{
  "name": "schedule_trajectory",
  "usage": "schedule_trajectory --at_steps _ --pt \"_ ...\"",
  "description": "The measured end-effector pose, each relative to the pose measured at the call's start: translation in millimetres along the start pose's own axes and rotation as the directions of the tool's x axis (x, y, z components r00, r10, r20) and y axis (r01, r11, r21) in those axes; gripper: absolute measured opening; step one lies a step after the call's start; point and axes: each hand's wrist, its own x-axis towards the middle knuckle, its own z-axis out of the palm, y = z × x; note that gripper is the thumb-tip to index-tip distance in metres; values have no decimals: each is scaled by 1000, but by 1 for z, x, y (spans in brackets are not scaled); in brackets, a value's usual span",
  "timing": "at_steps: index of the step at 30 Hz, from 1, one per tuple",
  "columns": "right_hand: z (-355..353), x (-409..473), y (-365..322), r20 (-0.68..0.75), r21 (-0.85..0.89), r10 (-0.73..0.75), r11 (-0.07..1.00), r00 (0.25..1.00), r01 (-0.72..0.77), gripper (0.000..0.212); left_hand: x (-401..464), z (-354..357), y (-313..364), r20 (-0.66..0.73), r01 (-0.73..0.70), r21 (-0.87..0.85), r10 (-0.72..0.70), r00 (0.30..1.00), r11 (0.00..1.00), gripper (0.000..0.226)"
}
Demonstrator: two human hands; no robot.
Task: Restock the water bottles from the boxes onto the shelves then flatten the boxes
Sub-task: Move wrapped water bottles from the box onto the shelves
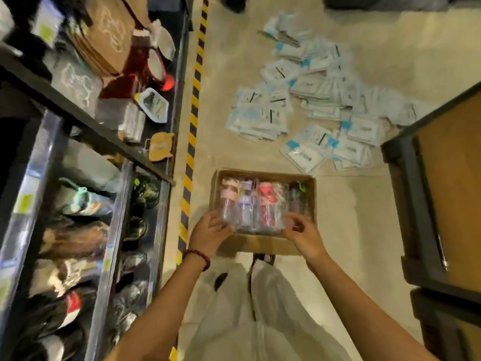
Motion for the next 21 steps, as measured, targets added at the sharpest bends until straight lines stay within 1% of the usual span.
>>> schedule_trajectory --at_steps 3,5,8,10,12,16,19,21 --pt "-7 28 12 10 18 35 999 999 -35 33 27 22 2 -7 39 30 -39 999 999 58" --pt "-10 49 16 25 26 56 998 998 -57 34 49 33 3 -19 65 58 -64 998 996 59" --pt "-12 85 20 65 -1 85 996 994 -85 39 83 49 2 -46 90 95 -86 995 991 58" --pt "-12 107 26 97 -35 103 994 990 -100 35 105 59 -4 -51 98 130 -92 994 987 57" --pt "-10 131 35 118 -69 120 991 986 -112 29 129 67 -15 -61 115 159 -106 992 981 58" --pt "0 188 67 167 -97 147 986 975 -133 38 182 79 -49 -76 186 204 -174 982 961 59" --pt "16 234 93 182 -102 206 976 961 -190 41 228 85 -79 -82 215 212 -201 976 953 60" --pt "29 264 111 185 -121 239 968 953 -219 44 259 88 -99 -69 219 289 -208 976 932 64"
